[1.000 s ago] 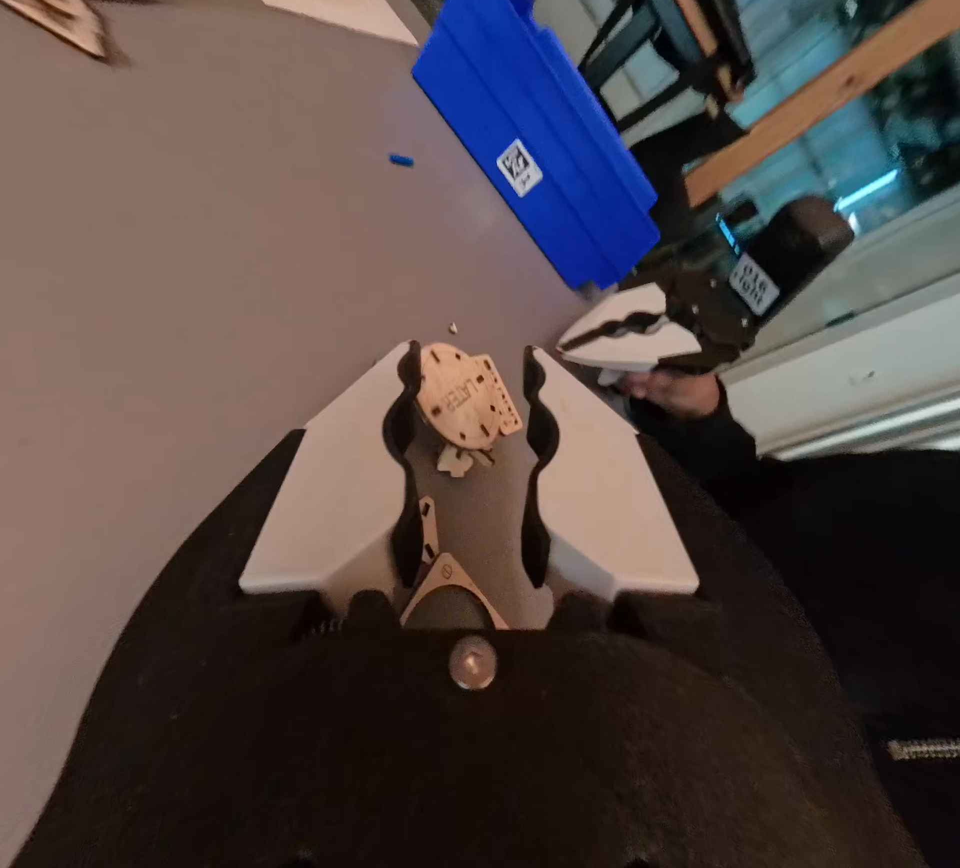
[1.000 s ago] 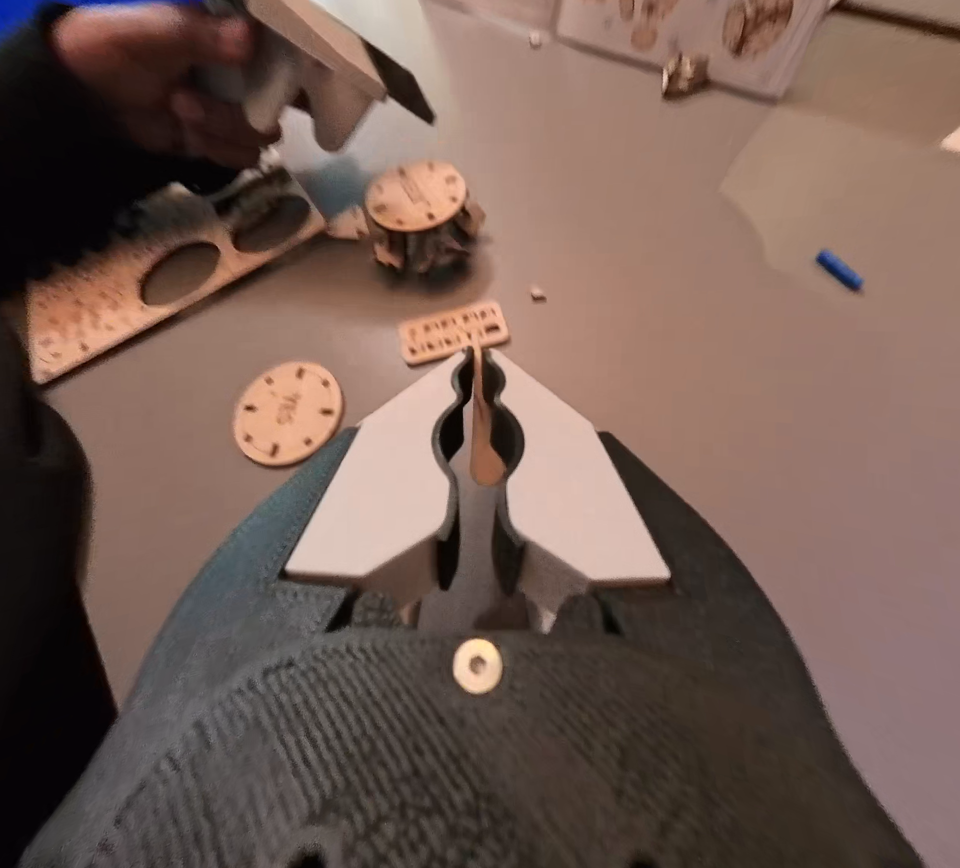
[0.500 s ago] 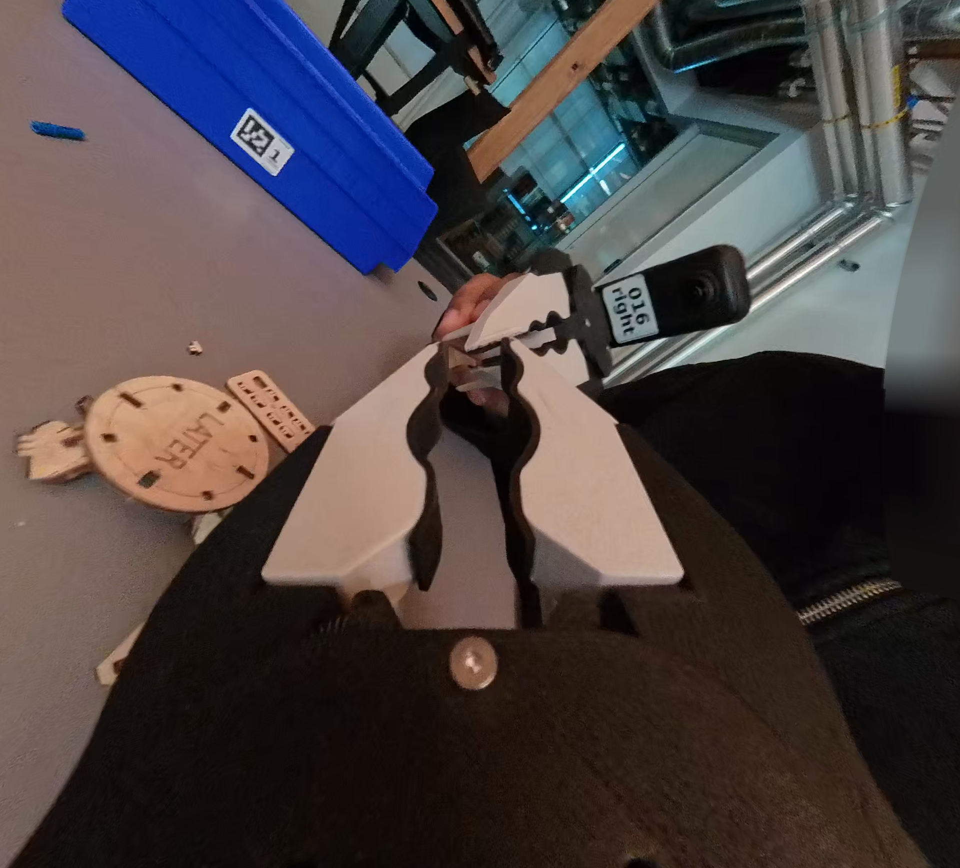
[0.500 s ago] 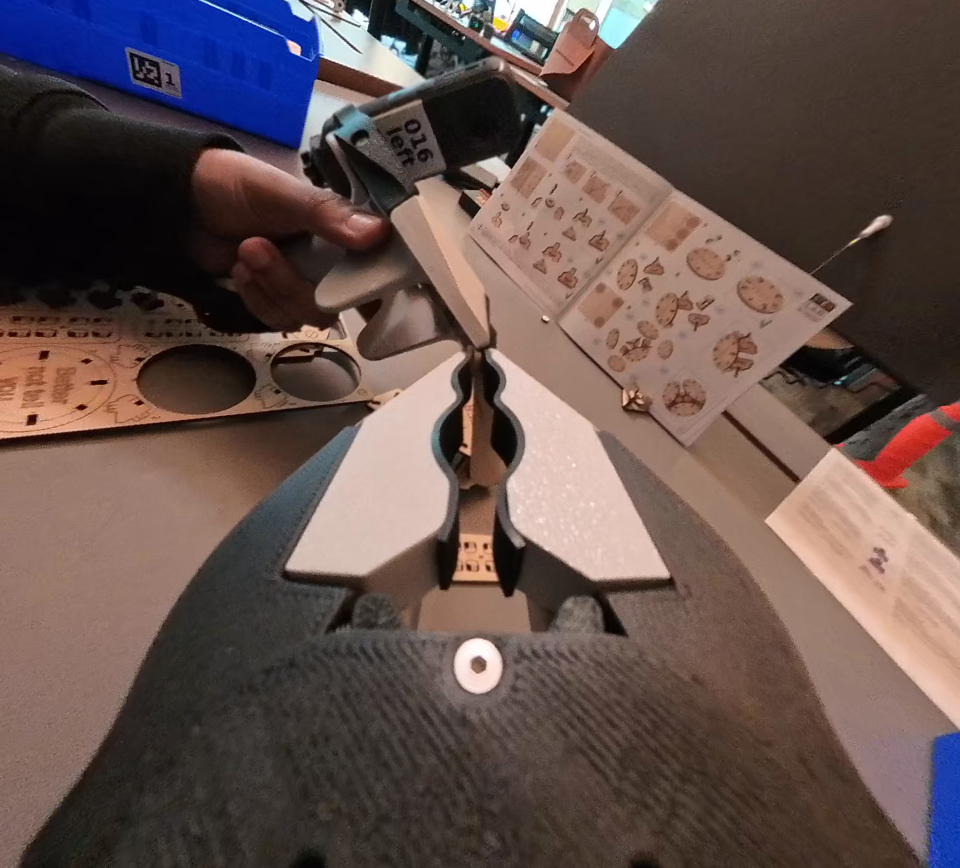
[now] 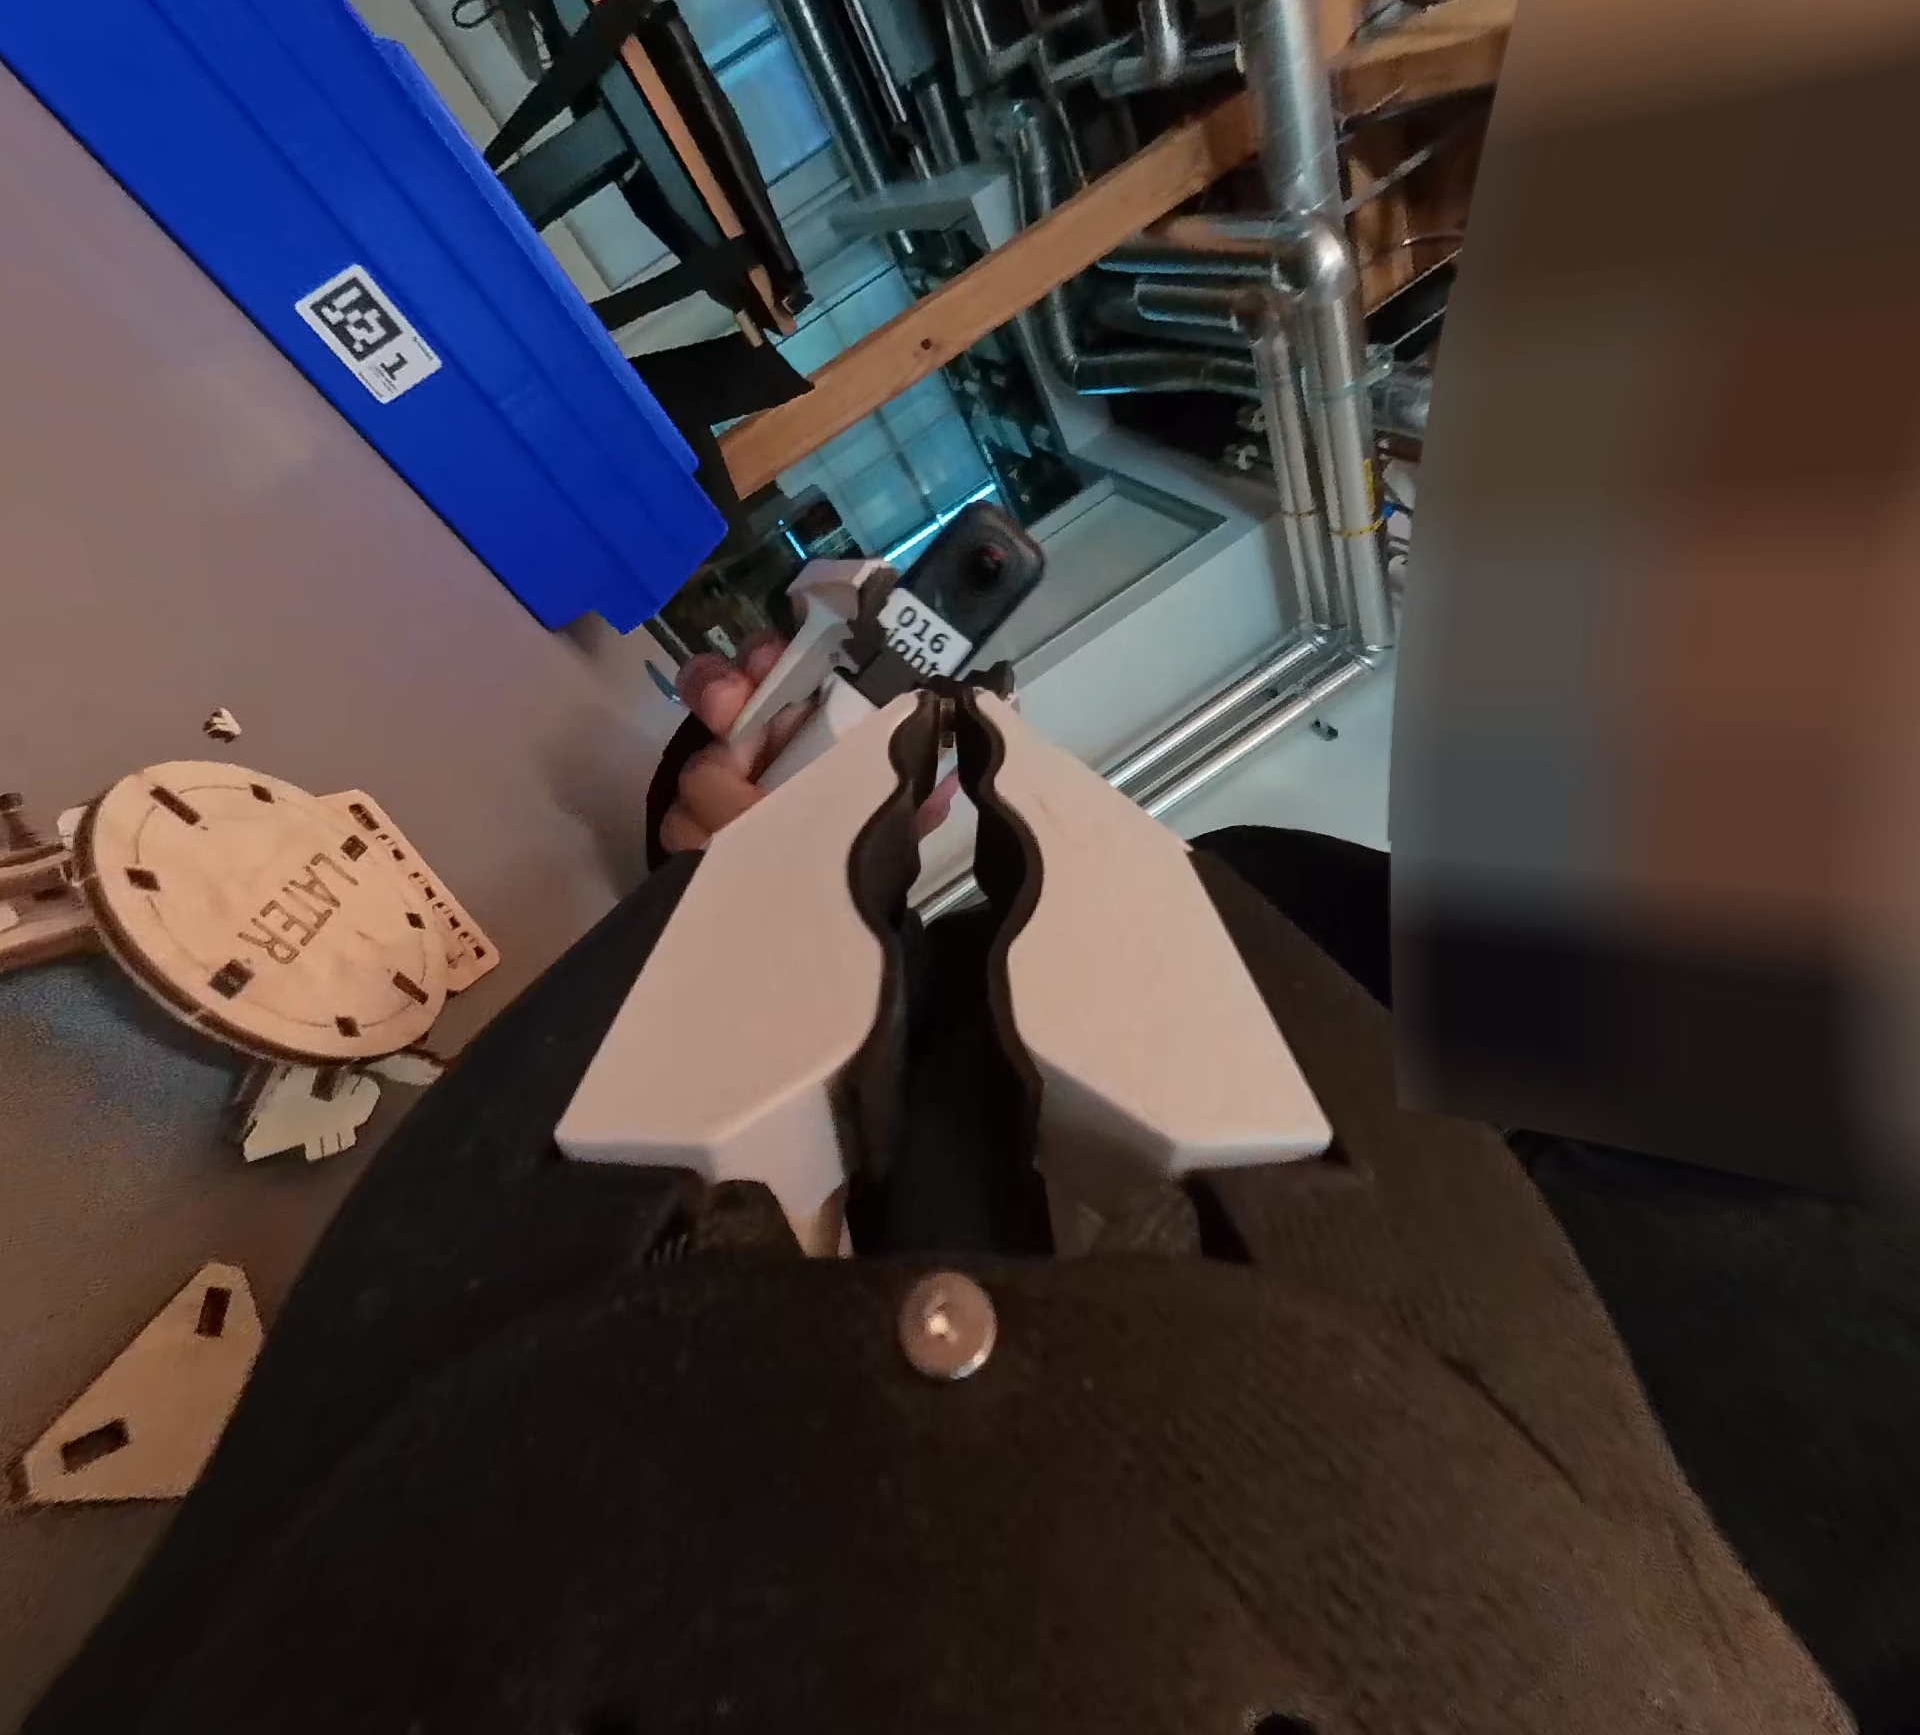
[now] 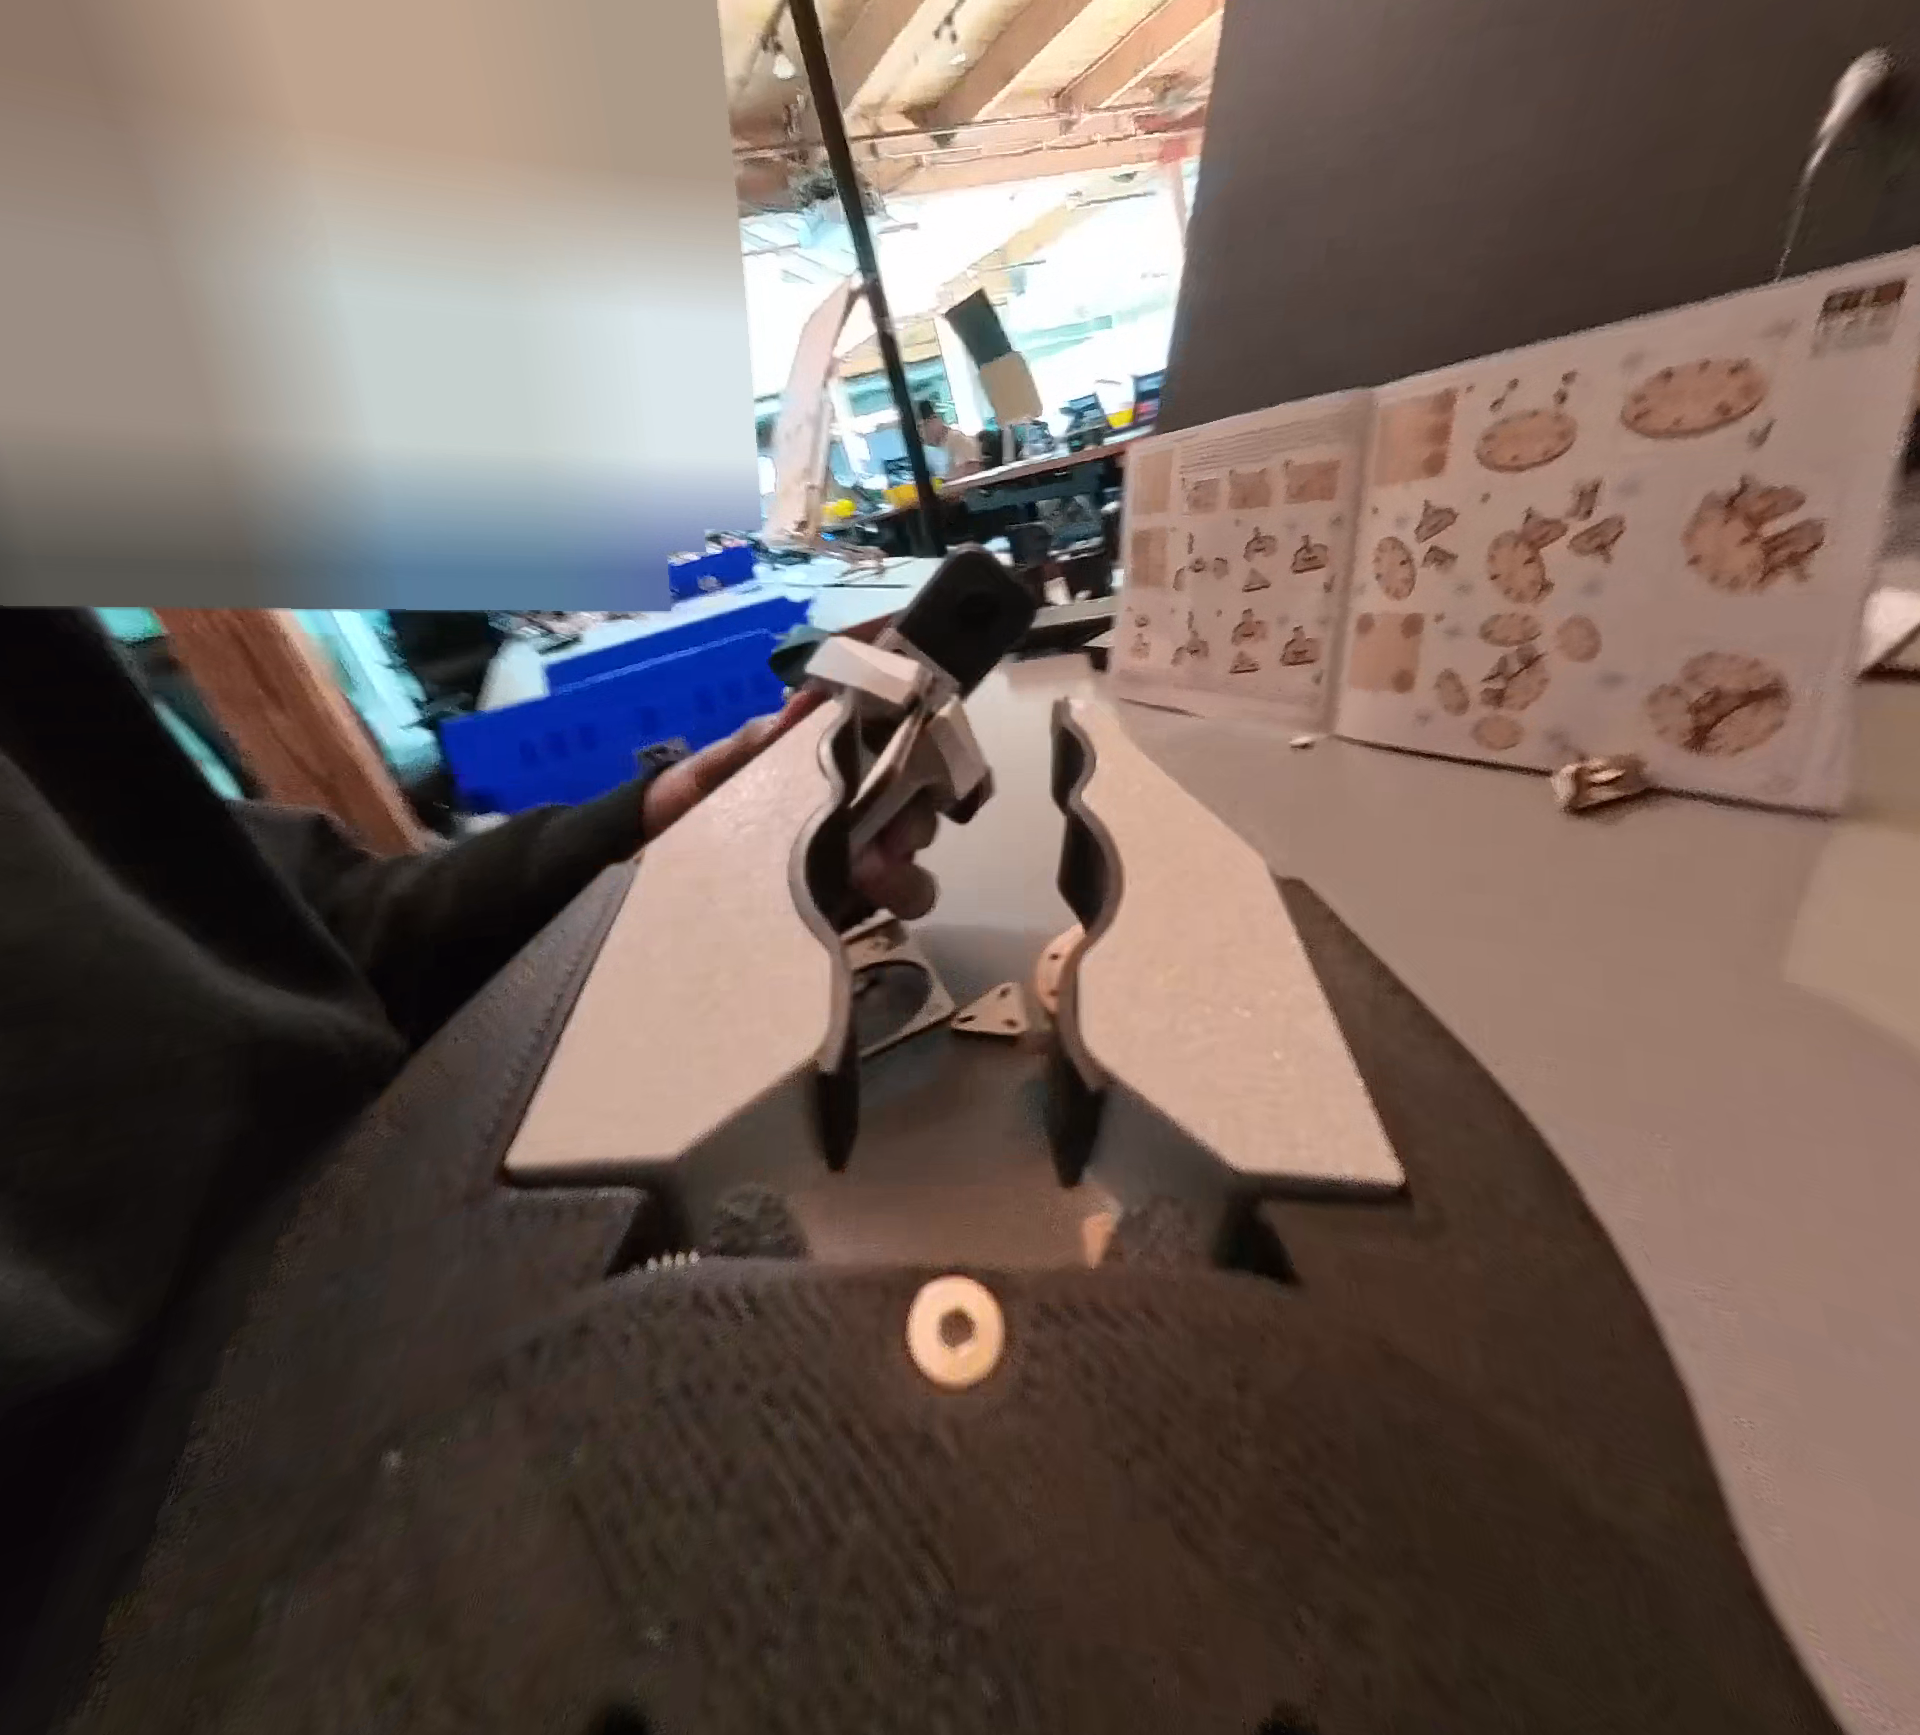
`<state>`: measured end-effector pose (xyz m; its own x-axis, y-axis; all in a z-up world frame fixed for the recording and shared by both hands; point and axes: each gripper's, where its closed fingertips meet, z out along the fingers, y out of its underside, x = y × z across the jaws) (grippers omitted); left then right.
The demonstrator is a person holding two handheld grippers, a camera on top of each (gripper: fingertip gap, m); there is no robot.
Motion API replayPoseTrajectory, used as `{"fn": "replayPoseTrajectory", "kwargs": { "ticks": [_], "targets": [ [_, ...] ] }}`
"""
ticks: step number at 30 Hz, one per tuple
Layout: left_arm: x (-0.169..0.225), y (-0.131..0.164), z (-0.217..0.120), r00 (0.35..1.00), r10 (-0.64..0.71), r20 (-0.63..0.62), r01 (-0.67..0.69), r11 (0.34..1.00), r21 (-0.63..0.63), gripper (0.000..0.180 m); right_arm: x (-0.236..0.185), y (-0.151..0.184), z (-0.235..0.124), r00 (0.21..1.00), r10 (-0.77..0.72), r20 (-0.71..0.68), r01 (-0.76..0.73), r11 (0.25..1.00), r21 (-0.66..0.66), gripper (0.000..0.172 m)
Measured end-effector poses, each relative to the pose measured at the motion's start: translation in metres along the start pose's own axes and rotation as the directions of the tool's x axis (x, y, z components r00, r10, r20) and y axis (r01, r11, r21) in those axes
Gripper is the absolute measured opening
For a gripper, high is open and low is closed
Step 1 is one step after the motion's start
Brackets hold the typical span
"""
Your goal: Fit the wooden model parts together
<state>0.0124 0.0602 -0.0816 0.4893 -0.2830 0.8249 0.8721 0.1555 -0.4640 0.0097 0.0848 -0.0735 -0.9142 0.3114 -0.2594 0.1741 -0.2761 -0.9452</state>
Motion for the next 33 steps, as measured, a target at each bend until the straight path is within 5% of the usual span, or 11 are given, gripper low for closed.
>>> {"fn": "replayPoseTrajectory", "kwargs": {
  "ticks": [5,11,21,23,25,28,33],
  "targets": [
    [-0.001,-0.001,0.002,0.995,0.092,0.032,-0.092,0.996,0.006,0.001,-0.009,0.01,0.006,0.951,0.275,0.142,-0.271,0.961,-0.047,0.033],
    [0.007,-0.001,0.005,0.971,0.228,0.067,-0.229,0.974,0.003,0.0,-0.012,0.01,0.013,0.921,0.352,0.168,-0.352,0.936,-0.029,0.001],
    [-0.011,-0.015,-0.016,0.92,0.303,0.25,-0.3,0.953,-0.05,0.014,0.015,0.011,0.002,0.985,0.164,-0.047,-0.167,0.985,-0.052,0.0],
    [-0.033,-0.021,-0.03,0.857,0.321,0.403,-0.309,0.946,-0.097,0.019,0.026,0.023,-0.001,0.987,0.051,-0.152,-0.072,0.988,-0.135,0.0],
    [-0.065,-0.022,-0.051,0.729,0.341,0.593,-0.29,0.939,-0.183,0.027,0.033,0.03,-0.003,0.974,-0.057,-0.219,0.011,0.979,-0.206,0.0],
    [-0.093,-0.014,-0.068,0.6,0.367,0.711,-0.227,0.93,-0.288,0.041,0.039,0.039,-0.001,0.958,-0.123,-0.259,0.049,0.96,-0.275,0.0],
    [-0.105,0.0,-0.06,0.661,0.294,0.691,-0.131,0.951,-0.28,0.026,0.041,0.058,0.003,0.942,-0.204,-0.266,0.086,0.914,-0.395,0.0]
  ]
}}
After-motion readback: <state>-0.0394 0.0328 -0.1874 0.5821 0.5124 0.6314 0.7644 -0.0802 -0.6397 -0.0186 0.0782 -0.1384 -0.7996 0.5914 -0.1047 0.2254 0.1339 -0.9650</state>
